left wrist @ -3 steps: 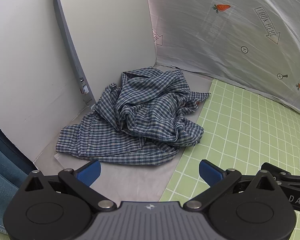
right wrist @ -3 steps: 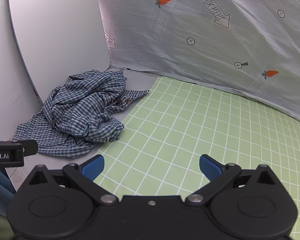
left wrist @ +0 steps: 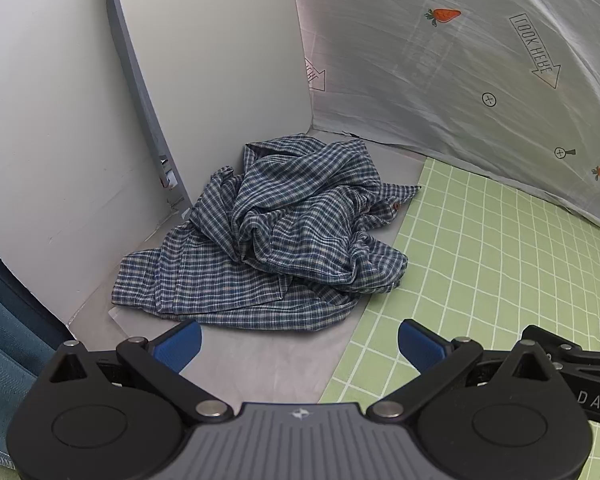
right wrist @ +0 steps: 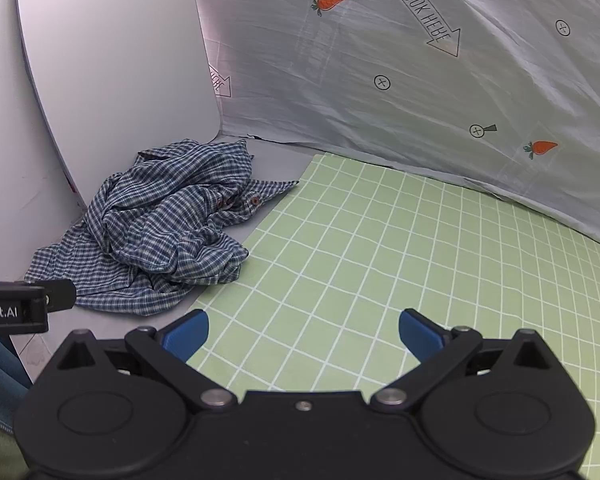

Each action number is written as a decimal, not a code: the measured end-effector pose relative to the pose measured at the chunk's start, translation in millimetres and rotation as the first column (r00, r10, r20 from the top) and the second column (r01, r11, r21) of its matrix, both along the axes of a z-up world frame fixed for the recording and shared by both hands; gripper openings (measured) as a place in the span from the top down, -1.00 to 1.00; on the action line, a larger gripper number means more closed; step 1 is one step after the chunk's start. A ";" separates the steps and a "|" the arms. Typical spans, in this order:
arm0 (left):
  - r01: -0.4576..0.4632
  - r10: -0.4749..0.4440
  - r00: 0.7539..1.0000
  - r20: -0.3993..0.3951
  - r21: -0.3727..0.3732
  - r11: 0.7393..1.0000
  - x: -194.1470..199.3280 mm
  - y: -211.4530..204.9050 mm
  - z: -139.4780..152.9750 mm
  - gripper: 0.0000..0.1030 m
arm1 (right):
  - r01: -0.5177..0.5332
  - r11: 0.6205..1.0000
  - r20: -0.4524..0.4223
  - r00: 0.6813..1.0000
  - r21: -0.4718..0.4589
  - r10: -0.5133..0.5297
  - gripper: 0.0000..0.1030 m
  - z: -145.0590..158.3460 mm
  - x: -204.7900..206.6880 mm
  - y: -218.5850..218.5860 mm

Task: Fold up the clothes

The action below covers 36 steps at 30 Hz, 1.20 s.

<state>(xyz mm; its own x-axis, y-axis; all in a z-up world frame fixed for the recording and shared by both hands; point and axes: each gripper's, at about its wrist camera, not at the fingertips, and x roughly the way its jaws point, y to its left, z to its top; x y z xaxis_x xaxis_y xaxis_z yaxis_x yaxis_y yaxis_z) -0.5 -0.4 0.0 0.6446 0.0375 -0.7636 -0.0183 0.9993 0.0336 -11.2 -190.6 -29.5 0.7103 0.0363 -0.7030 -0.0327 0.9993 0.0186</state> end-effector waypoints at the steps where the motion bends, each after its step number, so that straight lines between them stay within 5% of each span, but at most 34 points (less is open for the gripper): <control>1: 0.000 0.000 1.000 0.000 0.000 1.000 -0.3 -0.2 0.0 -1.00 | 0.000 1.000 0.000 1.000 -0.001 0.000 -0.99 0.4 0.1 -0.1; 36: -0.004 0.004 1.000 0.002 0.013 1.000 0.2 -0.8 -0.4 -1.00 | 0.006 1.000 -0.004 1.000 -0.004 -0.006 -0.99 3.5 5.1 -4.7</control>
<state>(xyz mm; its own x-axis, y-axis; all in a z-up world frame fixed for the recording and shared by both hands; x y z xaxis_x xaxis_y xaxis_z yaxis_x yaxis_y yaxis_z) -0.3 -1.2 -0.4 0.6460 0.0497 -0.7618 -0.0223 0.9987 0.0463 -6.1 -195.3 -26.0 0.7079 0.0290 -0.7057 -0.0264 0.9995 0.0145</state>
